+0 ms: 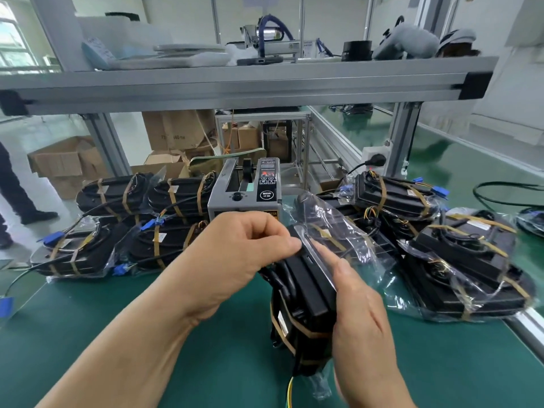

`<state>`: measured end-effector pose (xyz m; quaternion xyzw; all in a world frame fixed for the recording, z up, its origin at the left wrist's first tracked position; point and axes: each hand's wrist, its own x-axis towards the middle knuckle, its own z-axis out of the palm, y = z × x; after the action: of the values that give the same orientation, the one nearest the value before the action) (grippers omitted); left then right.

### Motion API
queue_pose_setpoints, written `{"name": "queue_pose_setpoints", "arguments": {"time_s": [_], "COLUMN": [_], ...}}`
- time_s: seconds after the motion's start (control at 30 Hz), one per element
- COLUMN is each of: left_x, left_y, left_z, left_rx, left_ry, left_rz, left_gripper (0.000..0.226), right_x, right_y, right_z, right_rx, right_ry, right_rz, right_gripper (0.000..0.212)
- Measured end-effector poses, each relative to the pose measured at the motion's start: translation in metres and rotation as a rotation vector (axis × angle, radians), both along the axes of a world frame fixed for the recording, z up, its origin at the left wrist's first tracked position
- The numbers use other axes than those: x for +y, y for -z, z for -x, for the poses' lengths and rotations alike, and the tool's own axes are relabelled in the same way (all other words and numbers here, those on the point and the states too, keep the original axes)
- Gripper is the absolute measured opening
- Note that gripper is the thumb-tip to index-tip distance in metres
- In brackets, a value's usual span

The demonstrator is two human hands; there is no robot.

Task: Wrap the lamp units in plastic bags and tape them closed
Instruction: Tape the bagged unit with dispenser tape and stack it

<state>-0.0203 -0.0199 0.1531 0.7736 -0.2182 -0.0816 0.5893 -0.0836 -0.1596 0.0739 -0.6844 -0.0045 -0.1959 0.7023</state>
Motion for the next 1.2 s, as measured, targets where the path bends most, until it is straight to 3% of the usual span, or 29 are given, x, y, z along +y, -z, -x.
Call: {"name": "queue_pose_setpoints", "arguments": {"time_s": [0.33,0.5,0.77,1.2], "left_x": [-0.005,-0.004,-0.003,-0.001], "left_y": [-0.002,0.003,0.01,0.017], "left_z": [0.0,-0.002,-0.002,0.0], "left_rx": [0.109,0.066,0.0,-0.13], "left_ry": [0.033,0.003,-0.061,-0.139], "left_rz": [-0.025,-0.061,-0.095,-0.194], "left_gripper": [0.017,0.019,0.023,0.017], "right_x": [0.006,0.007,0.009,0.01], "right_y": [0.002,0.001,-0.002,-0.001], "right_z": [0.002,0.002,0.003,0.002], "right_rx": [0.004,0.016,0.038,0.011], "right_ry": [-0.034,-0.038,-0.048,-0.057], "right_rz": [0.052,0.049,0.045,0.051], "right_gripper": [0.065,0.066,0.051,0.061]}}
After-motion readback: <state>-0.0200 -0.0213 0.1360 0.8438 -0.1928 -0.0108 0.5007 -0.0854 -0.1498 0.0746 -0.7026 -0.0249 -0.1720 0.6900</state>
